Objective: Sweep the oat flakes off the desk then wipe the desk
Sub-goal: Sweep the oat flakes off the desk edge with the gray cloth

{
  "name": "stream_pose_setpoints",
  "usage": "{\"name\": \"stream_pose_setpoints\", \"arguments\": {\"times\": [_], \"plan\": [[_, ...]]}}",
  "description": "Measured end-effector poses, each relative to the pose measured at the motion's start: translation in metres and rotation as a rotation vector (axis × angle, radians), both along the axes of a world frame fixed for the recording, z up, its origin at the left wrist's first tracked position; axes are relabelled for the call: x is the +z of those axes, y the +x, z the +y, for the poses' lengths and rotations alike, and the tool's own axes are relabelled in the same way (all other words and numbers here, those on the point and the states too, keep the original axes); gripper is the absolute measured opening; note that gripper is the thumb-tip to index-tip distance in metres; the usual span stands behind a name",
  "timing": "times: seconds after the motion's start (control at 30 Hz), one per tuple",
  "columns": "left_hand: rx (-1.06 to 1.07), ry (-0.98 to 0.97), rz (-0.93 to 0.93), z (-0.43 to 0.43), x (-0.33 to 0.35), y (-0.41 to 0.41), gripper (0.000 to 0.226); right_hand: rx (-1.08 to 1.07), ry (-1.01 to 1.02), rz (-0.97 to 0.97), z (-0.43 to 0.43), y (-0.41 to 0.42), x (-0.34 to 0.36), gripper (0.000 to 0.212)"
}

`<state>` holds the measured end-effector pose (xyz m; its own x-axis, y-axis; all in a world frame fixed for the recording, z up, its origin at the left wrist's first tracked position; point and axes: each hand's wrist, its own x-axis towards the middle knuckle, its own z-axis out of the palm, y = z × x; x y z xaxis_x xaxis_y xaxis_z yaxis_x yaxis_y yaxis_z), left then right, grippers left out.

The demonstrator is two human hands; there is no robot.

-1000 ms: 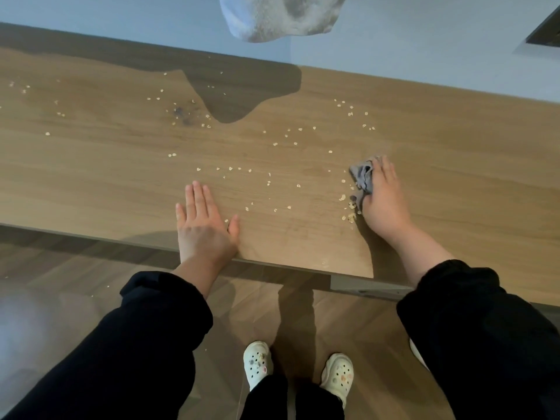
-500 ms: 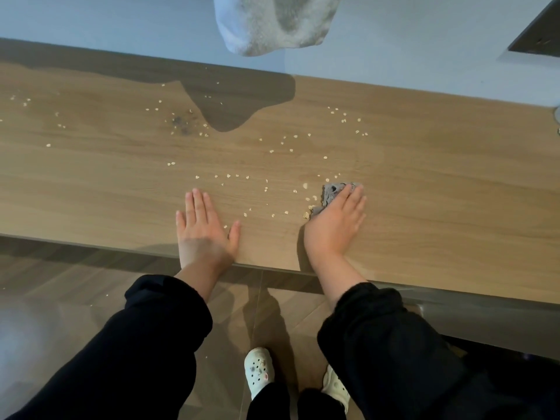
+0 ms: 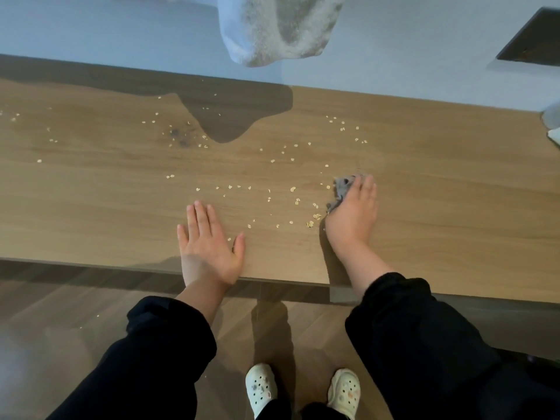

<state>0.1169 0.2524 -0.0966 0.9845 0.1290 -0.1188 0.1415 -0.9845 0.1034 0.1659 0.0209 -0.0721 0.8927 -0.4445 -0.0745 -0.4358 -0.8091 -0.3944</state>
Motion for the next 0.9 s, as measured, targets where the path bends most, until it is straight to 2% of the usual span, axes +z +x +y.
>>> {"name": "stream_pose_setpoints", "arguments": {"times": [0.07, 0.1, 0.23, 0.3, 0.5, 0.7, 0.77, 0.9], "plan": [[-0.006, 0.021, 0.003, 0.0, 0.0, -0.001, 0.081, 0.112, -0.019, 0.025, -0.006, -0.001, -0.003, 0.076], [-0.012, 0.025, -0.002, 0.0, 0.0, -0.001, 0.081, 0.104, -0.038, 0.03, -0.017, -0.004, -0.003, 0.078], [-0.016, 0.004, 0.0, 0.0, 0.003, -0.001, 0.08, -0.129, -0.088, 0.037, -0.052, -0.008, -0.002, 0.077], [-0.022, 0.021, 0.023, -0.001, 0.006, 0.0, 0.08, -0.131, -0.111, 0.046, -0.045, -0.003, -0.003, 0.075], [-0.032, 0.041, 0.047, 0.0, 0.008, 0.0, 0.082, 0.259, -0.136, 0.066, -0.032, -0.018, -0.003, 0.07], [-0.009, 0.069, 0.081, -0.001, 0.007, 0.002, 0.083, -0.035, -0.105, 0.045, -0.063, -0.006, -0.004, 0.076], [0.0, 0.076, 0.09, -0.001, 0.007, 0.002, 0.083, 0.048, -0.107, 0.046, -0.051, 0.001, -0.004, 0.076], [0.033, 0.088, 0.138, -0.003, 0.01, 0.004, 0.083, 0.359, -0.116, 0.039, -0.047, 0.0, -0.005, 0.073]]}}
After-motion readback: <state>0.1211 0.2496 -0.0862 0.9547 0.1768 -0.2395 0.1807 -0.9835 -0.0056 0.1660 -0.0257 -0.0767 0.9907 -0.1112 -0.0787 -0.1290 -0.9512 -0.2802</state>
